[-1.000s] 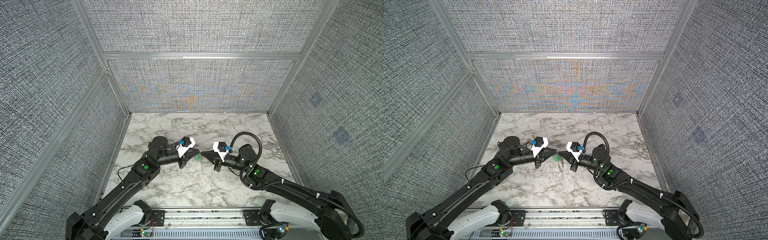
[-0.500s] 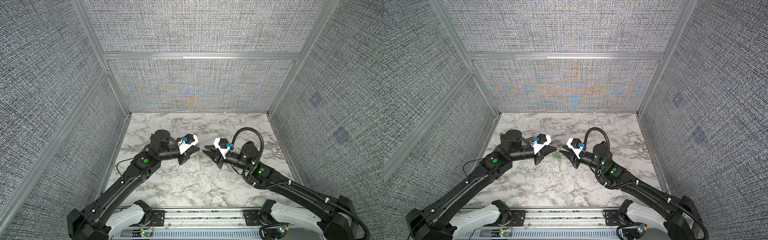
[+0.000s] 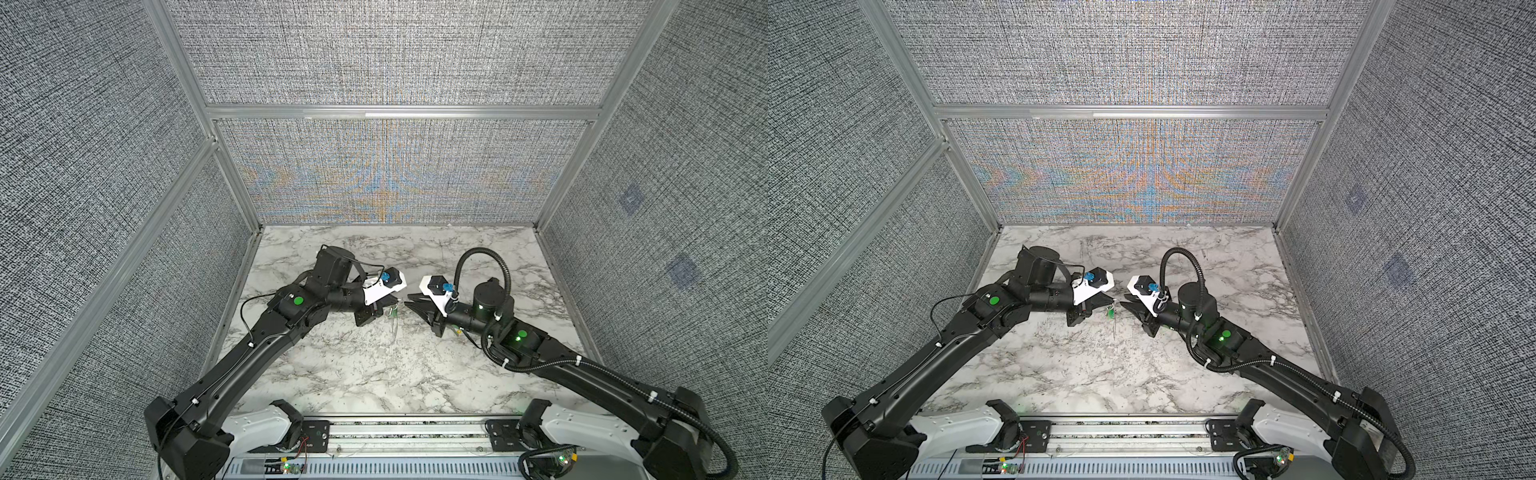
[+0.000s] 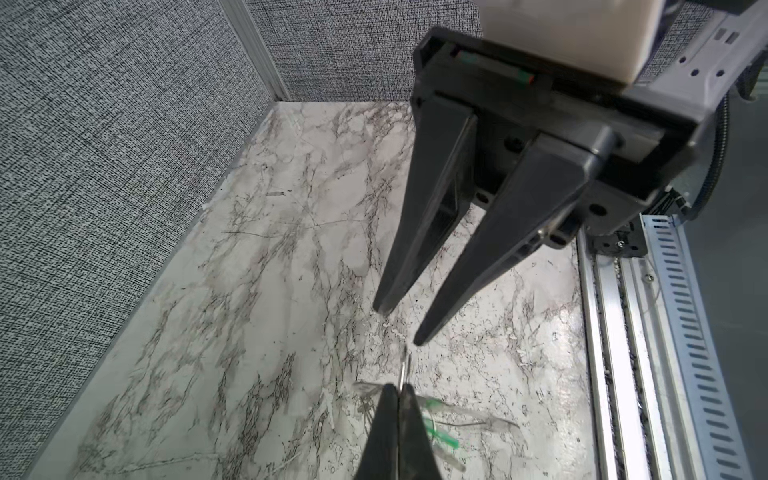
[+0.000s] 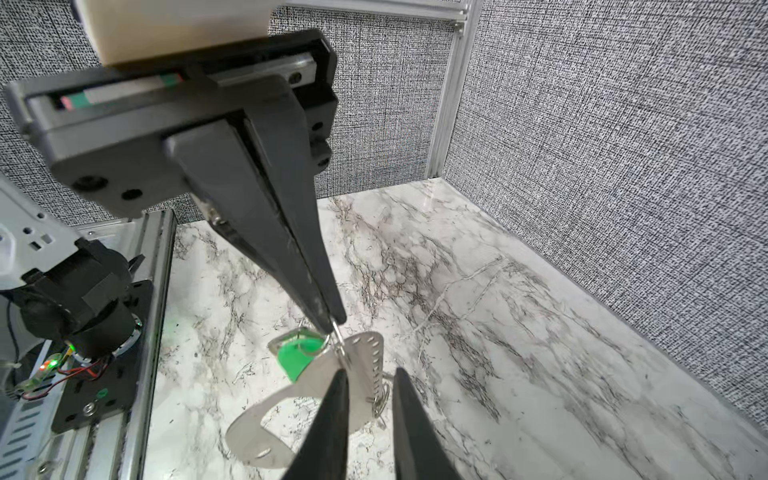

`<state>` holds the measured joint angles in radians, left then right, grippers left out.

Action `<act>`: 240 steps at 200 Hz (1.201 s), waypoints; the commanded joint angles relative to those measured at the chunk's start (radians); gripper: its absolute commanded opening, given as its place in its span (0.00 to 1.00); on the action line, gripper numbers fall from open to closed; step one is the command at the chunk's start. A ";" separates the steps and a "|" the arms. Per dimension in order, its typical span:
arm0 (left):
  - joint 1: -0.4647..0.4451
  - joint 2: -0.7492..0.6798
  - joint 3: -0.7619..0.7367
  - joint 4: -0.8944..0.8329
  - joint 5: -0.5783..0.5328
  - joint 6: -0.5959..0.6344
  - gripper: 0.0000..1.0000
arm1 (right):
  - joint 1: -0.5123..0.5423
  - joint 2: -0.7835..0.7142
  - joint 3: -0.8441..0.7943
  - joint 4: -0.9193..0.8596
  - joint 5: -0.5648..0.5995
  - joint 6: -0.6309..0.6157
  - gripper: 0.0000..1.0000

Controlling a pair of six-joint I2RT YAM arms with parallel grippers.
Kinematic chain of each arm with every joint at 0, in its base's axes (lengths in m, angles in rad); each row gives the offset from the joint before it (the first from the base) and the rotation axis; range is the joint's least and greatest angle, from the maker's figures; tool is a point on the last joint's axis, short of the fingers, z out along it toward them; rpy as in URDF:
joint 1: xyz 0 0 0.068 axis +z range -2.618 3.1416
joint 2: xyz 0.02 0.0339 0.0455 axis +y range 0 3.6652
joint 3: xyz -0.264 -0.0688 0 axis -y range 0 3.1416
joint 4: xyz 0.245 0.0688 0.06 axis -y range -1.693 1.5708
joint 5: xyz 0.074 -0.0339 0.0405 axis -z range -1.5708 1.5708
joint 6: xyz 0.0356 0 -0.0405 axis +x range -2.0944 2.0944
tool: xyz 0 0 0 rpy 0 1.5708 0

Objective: Remove the keys from the keyring

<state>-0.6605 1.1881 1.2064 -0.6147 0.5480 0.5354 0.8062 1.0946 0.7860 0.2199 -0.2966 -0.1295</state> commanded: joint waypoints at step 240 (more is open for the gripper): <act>0.003 -0.130 -0.159 0.259 -0.088 -0.136 0.41 | 0.001 0.017 -0.049 0.169 -0.138 0.053 0.00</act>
<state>-0.6582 1.0924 1.0946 -0.5030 0.4736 0.4896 0.8059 1.1175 0.7456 0.2962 -0.4335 -0.1055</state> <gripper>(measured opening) 0.402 0.049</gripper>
